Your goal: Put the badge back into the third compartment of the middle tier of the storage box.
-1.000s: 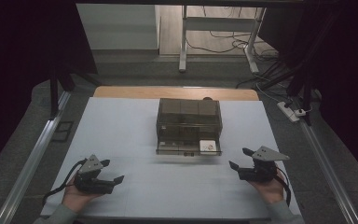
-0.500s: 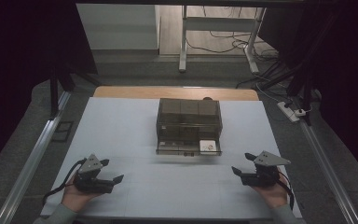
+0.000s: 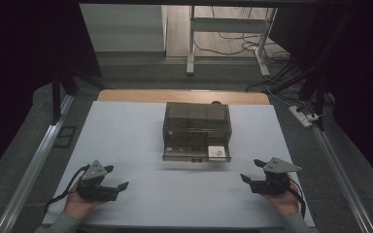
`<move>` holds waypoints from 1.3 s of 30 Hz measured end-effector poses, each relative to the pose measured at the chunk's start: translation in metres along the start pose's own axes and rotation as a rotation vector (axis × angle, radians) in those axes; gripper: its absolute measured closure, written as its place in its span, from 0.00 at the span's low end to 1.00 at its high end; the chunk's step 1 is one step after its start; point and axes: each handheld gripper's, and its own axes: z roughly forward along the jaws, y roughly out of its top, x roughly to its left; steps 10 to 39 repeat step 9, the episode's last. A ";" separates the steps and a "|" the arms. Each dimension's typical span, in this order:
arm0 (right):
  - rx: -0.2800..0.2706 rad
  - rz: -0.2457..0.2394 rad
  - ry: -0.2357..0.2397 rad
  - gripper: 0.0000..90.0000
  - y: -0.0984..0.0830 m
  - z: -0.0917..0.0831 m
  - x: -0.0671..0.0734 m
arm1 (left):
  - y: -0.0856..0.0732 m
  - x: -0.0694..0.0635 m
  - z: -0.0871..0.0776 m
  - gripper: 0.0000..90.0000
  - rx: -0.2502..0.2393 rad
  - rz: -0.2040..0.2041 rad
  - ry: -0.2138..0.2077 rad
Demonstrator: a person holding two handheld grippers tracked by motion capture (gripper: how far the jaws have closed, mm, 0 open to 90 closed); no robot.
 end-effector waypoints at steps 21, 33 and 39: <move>0.000 0.000 0.002 0.26 0.000 0.000 0.000 | 0.000 0.000 0.000 0.16 -0.001 -0.001 0.000; 0.000 0.000 0.002 0.26 0.000 0.000 0.000 | 0.000 0.000 0.000 0.16 -0.001 -0.001 0.000; 0.000 0.000 0.002 0.26 0.000 0.000 0.000 | 0.000 0.000 0.000 0.16 -0.001 -0.001 0.000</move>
